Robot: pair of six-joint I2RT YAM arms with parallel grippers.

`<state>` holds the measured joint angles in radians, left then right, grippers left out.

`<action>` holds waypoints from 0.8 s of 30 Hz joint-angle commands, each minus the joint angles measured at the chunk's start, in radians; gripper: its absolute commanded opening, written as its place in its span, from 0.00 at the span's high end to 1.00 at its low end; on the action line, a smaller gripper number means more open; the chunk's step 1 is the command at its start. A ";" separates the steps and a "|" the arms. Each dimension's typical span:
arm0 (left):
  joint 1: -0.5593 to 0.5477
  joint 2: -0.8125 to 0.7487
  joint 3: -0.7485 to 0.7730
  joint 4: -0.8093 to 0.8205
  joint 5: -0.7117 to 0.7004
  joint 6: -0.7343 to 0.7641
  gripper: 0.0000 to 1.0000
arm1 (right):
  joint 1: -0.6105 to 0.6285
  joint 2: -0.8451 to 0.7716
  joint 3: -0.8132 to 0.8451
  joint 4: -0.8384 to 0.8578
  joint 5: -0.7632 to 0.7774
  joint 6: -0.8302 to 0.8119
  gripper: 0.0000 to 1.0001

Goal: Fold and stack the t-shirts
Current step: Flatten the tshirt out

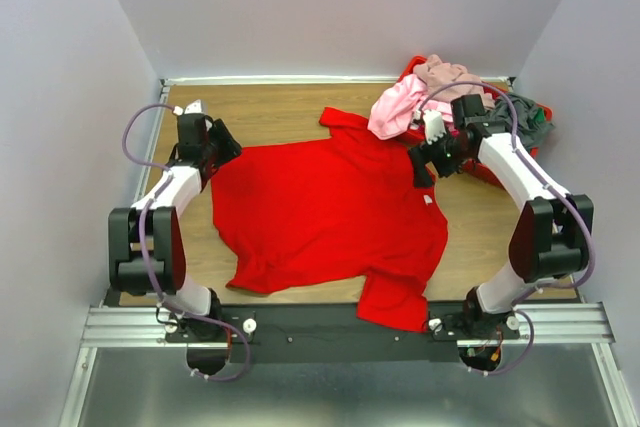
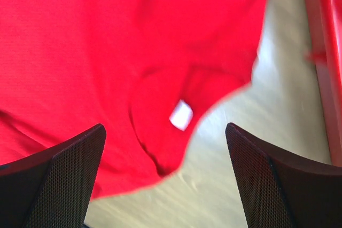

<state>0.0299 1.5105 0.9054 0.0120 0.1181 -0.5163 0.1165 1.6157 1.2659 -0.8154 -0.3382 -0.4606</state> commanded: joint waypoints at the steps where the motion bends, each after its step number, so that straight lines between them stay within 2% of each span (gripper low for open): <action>1: 0.036 0.057 0.075 0.005 -0.035 0.104 0.37 | -0.003 -0.023 -0.032 0.100 -0.167 0.016 0.00; 5: 0.082 0.150 0.144 -0.006 -0.098 0.163 0.37 | -0.005 -0.100 -0.109 0.276 -0.192 0.097 0.00; 7: 0.093 0.209 0.196 -0.010 -0.144 0.203 0.38 | -0.008 -0.062 -0.108 0.276 -0.322 0.138 0.00; 9: 0.097 0.255 0.242 -0.062 -0.167 0.226 0.38 | -0.008 -0.045 -0.120 0.268 -0.387 0.126 0.00; 11: 0.097 0.322 0.305 -0.098 -0.166 0.257 0.41 | -0.006 -0.062 -0.146 0.269 -0.395 0.108 0.00; 16: 0.097 0.402 0.349 -0.156 -0.138 0.291 0.45 | -0.008 -0.114 -0.163 0.269 -0.380 0.103 0.00; 22: 0.096 0.468 0.360 -0.204 -0.158 0.299 0.54 | -0.006 -0.120 -0.181 0.269 -0.375 0.102 0.00; 24: 0.096 0.499 0.385 -0.230 -0.185 0.297 0.66 | -0.006 -0.120 -0.183 0.268 -0.380 0.100 0.00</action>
<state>0.1268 1.9621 1.2514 -0.1463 -0.0170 -0.2398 0.1139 1.5097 1.0973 -0.5674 -0.6853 -0.3664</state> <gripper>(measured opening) 0.405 0.998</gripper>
